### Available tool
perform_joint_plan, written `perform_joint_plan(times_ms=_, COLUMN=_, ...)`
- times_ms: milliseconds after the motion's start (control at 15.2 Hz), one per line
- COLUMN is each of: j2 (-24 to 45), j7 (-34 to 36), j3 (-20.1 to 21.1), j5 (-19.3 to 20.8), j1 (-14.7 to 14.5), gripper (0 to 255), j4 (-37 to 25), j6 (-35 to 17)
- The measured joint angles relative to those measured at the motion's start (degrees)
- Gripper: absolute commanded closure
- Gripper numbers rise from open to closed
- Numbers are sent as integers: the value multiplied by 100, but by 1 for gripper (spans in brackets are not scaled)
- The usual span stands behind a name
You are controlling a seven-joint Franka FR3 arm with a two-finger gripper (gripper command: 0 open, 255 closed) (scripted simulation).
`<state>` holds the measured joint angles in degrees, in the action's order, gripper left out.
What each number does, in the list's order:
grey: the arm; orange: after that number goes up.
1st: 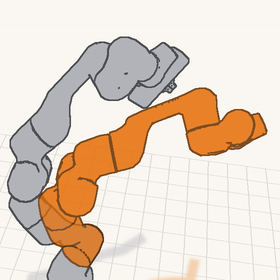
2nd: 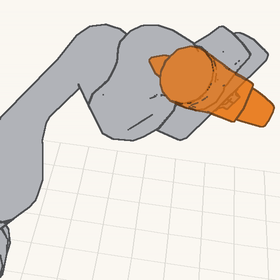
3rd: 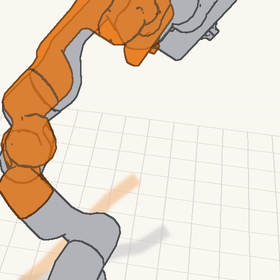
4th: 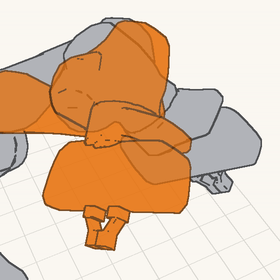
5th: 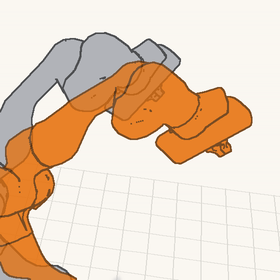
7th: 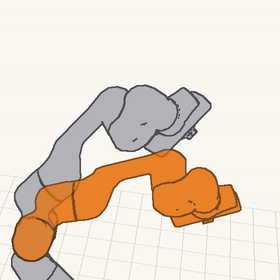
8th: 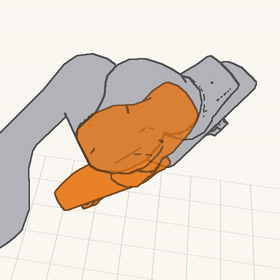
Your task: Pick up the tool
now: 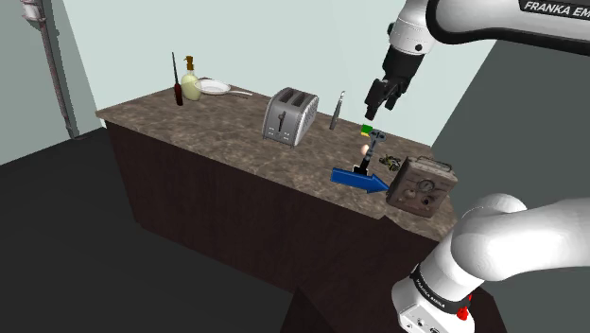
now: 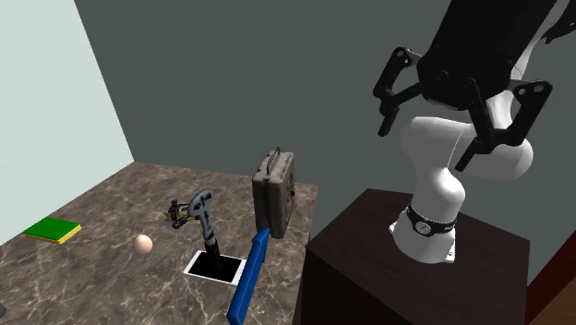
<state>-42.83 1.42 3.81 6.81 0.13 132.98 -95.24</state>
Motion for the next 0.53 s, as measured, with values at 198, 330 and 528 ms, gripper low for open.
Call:
perform_joint_plan(times_ms=198, j2=224, j7=-195, j3=-148, j5=81, j1=45, gripper=0, j4=-100, j6=2)
perform_joint_plan(times_ms=330, j2=576, j7=-470, j3=-342, j5=186, j1=104, gripper=0, j4=-275, j6=15)
perform_joint_plan(times_ms=528, j2=1126, j7=-923, j3=-645, j5=344, j1=195, gripper=0, j4=-567, j6=58)
